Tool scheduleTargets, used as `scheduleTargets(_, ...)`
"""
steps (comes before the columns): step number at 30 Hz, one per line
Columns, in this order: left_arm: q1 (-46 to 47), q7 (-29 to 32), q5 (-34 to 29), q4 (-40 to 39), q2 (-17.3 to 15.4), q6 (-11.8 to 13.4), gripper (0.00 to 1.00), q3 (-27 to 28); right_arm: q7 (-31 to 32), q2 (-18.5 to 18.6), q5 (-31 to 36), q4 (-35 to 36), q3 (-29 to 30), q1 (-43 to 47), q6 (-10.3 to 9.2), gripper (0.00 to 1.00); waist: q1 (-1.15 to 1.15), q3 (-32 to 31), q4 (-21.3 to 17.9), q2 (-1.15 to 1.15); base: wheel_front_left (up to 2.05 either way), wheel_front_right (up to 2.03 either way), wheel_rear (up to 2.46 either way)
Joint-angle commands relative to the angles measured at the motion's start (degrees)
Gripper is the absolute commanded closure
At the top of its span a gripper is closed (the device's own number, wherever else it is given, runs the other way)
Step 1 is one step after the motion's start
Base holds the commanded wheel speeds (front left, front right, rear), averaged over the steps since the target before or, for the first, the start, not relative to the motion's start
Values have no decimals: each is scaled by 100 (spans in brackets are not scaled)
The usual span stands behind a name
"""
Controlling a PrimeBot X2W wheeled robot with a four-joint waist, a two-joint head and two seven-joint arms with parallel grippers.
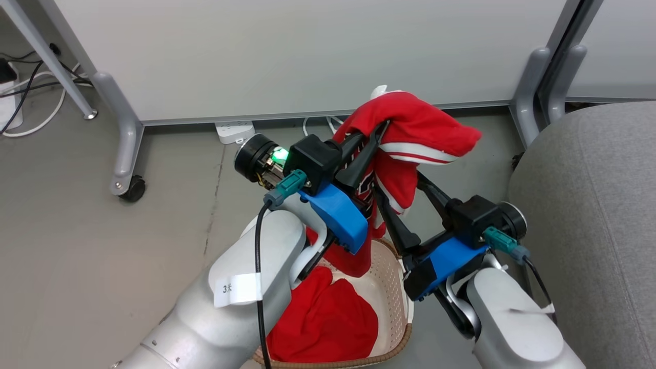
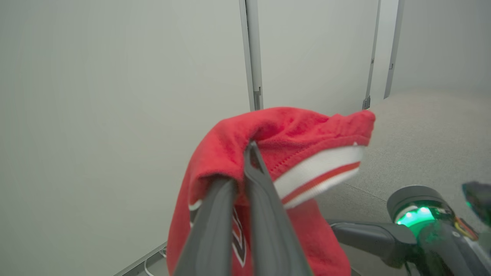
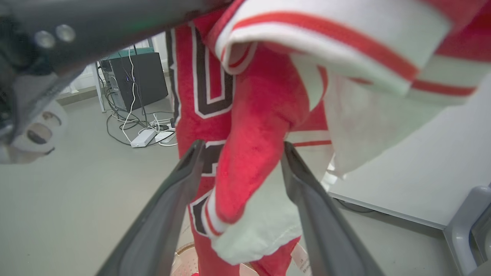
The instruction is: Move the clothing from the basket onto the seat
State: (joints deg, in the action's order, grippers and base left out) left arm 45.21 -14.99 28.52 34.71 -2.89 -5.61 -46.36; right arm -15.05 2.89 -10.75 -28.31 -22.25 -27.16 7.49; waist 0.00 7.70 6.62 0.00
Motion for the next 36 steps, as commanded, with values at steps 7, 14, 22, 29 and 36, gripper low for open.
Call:
scheduleTargets(7, 207, -30, 246, -177, 0, 166, 100, -308, -20, 0, -33, -499, -15, -476, 1, 0, 0, 99, 141, 0, 0, 0, 0)
scheduleTargets(14, 237, -30, 374, -201, 0, 247, 100, -414, -20, 0, -44, -616, -44, -579, 1, 100, 0, 88, 163, 0, 0, 0, 0)
scheduleTargets(22, 277, -30, 411, -174, 0, 288, 100, -420, -20, -1, 6, -622, -61, -606, 1, 100, 0, 92, 156, 0, 0, 0, 0)
scheduleTargets(29, 269, -30, 419, -161, 1, 293, 100, -420, -20, -1, 7, -615, -70, -602, 1, 100, 0, 84, 146, 0, 0, 0, 0)
scheduleTargets(36, 277, -30, 372, -123, 1, 318, 6, -378, -20, -1, 1, -600, -54, -573, 1, 100, 0, 95, 140, 0, 0, 0, 0)
